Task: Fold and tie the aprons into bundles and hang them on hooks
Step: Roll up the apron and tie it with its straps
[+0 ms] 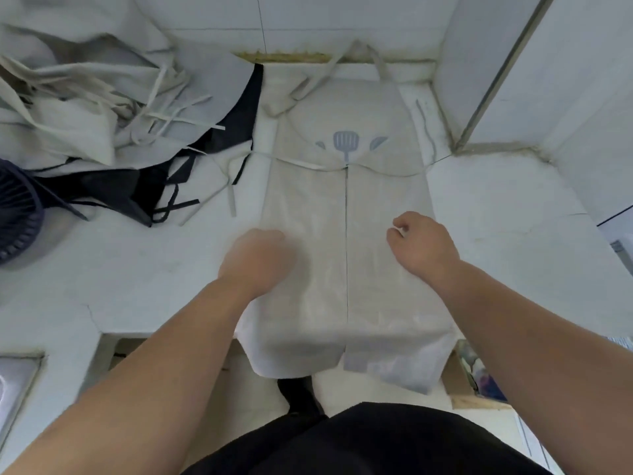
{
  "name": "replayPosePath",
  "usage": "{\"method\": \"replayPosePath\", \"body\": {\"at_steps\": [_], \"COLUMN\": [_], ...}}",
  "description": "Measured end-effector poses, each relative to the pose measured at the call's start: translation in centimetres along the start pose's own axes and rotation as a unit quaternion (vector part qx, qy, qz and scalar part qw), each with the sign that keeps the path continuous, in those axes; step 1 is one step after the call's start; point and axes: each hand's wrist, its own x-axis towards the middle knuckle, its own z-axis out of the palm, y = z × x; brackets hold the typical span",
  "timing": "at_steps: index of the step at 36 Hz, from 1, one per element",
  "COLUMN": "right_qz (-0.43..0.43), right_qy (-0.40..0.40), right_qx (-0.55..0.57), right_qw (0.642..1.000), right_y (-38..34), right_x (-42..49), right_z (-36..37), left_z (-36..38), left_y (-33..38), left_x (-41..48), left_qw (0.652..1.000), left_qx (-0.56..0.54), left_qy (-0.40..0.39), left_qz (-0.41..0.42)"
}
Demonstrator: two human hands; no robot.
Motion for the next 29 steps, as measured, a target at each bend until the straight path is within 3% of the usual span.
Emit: {"method": "replayPosePath", "body": {"at_steps": [5,8,11,13,15,18,23,29], "right_qz": [-0.02,-0.041,-0.055,-0.054,-0.053,-0.055,-0.045,0.055], "right_qy": [-0.092,-0.155,-0.154,-0.111,-0.02,0.084,0.153,0.162], "right_qx": [-0.089,-0.168,-0.19,-0.094,0.026,0.069,0.044,0.144], "right_qw": [0.992,0.973,0.968,0.988,0.998,0.993,0.986,0.975], "right_y": [0.2,0.9,1.7,2.0,2.4,3.1,6.1,9.2], "right_x": [2.0,1.8,1.1,0.5,-0.7,-3.0,-7.1,-11.2], "right_z": [0.6,1.9,3.0,3.1,2.8,2.2,2.9,4.5], "left_z": [-0.1,1.1,2.5,2.6,2.7,3.0,4.8,6.5], "left_y": [-0.2,-0.3,-0.6,-0.7,-0.8,-1.2,-2.6,-4.3], "left_x": [3.2,3.7,2.9,2.2,1.1,-1.3,-7.2,-11.4], "left_qw": [0.993,0.972,0.959,0.975,0.991,0.994,0.97,0.913], "left_qx": [0.111,0.208,0.244,0.196,0.127,0.011,-0.068,-0.239], "left_qy": [-0.021,-0.096,-0.142,-0.099,-0.019,0.104,0.232,0.286], "left_qz": [0.02,0.045,0.029,0.032,0.038,0.04,0.012,-0.169]}}
